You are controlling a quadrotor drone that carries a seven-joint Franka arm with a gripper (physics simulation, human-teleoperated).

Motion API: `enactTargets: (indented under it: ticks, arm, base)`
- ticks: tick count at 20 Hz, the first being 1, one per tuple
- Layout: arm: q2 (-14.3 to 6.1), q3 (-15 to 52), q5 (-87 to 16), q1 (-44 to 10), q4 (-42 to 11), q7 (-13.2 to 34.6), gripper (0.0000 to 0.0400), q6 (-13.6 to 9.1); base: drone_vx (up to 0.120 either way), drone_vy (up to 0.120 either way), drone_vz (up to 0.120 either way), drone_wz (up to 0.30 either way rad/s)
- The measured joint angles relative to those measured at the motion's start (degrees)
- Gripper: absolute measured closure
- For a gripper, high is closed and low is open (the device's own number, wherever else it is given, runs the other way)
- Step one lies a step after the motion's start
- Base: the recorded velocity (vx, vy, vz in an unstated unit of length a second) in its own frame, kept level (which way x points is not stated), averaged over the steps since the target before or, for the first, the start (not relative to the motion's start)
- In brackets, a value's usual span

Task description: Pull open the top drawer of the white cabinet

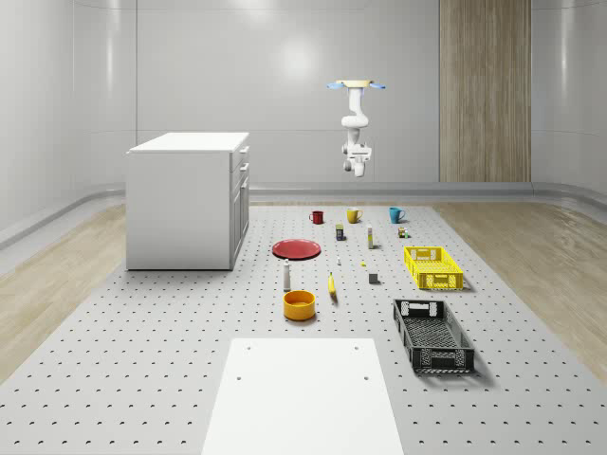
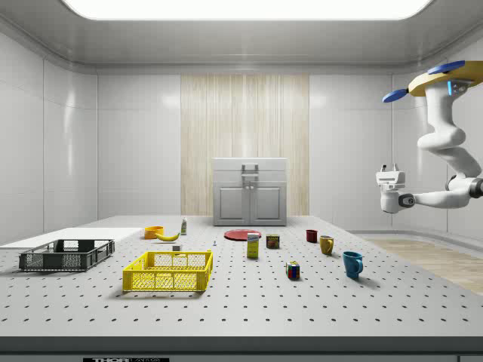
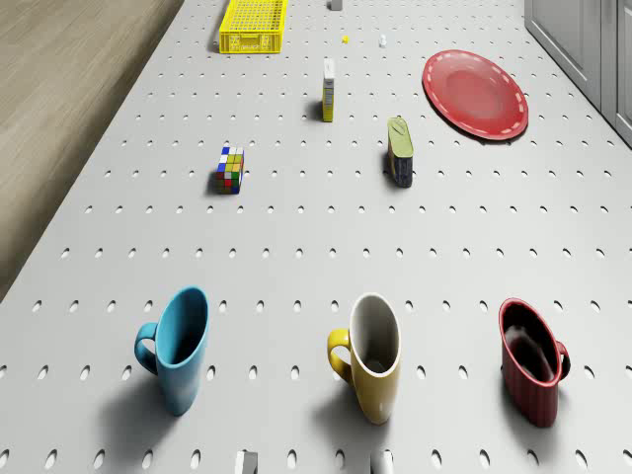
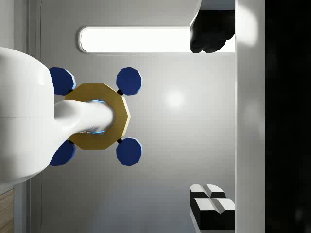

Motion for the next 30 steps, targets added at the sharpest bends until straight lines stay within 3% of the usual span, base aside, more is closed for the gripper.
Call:
enactTargets:
  ticks: [4,11,22,27,30]
  arm:
    - [0.72,0.06,0.04,-0.11,4.85,-0.07,0.0068,-3.95]
    - [3.40,0.14,0.09,-0.24,12.73,-0.12,0.0090,-8.83]
    - [4.89,-0.17,0.78,-0.29,16.78,-0.20,0.0095,-10.92]
    - [4.50,-19.70,31.16,4.16,11.19,-4.98,0.0088,-11.32]
    - [3.74,-27.66,43.39,7.14,5.92,-7.11,0.0089,-11.24]
  base:
    - [0.000,0.000,0.000,0.000]
    - [0.000,0.000,0.000,0.000]
    - [0.000,0.000,0.000,0.000]
    - [0.000,0.000,0.000,0.000]
    - [0.000,0.000,0.000,0.000]
